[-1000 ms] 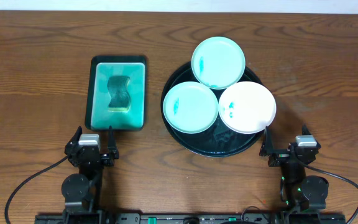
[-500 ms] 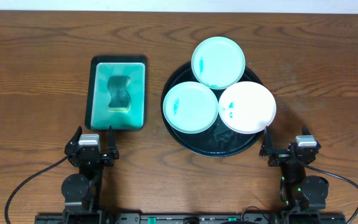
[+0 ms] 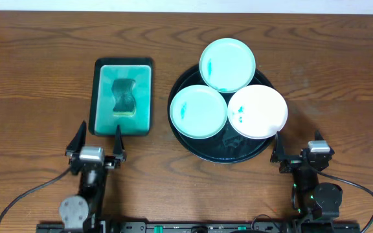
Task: Clean dirty plates on tray and stack at the side
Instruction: 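Reach the left gripper down to the green sponge and grasp it, then lift the green sponge out of the soapy tray with the left gripper, then reach the right gripper to the top pale green plate and grip its rim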
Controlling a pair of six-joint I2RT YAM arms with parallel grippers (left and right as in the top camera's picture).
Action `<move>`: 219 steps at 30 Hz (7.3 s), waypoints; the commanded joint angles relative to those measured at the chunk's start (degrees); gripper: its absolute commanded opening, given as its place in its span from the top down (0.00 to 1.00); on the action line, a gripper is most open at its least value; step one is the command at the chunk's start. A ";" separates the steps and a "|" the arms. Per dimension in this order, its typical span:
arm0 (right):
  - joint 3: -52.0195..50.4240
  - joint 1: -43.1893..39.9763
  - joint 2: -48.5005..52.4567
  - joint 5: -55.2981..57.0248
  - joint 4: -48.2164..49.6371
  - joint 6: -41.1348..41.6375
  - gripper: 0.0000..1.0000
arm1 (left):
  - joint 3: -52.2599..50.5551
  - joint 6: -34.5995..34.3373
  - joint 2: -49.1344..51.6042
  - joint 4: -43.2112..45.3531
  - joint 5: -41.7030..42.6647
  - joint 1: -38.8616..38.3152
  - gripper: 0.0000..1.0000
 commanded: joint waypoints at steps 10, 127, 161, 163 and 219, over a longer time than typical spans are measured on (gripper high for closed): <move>-0.11 -0.83 0.15 0.70 -0.24 0.76 0.01 | 10.99 -0.96 9.75 4.55 -0.09 0.24 0.20; -0.11 -0.83 0.15 0.70 -0.24 0.76 0.01 | 66.95 -14.82 110.64 -44.37 -2.43 0.17 0.35; -0.11 -0.83 0.15 0.70 -0.24 0.76 0.01 | 66.84 -17.49 88.94 -49.83 -2.45 0.20 0.93; -0.11 -0.83 0.15 0.70 -0.24 0.76 0.01 | 65.85 -17.53 90.20 -48.94 -2.45 0.20 0.93; 0.92 -0.79 0.20 -14.27 38.69 5.86 0.01 | 58.86 -21.33 90.82 -44.17 -3.21 0.35 0.93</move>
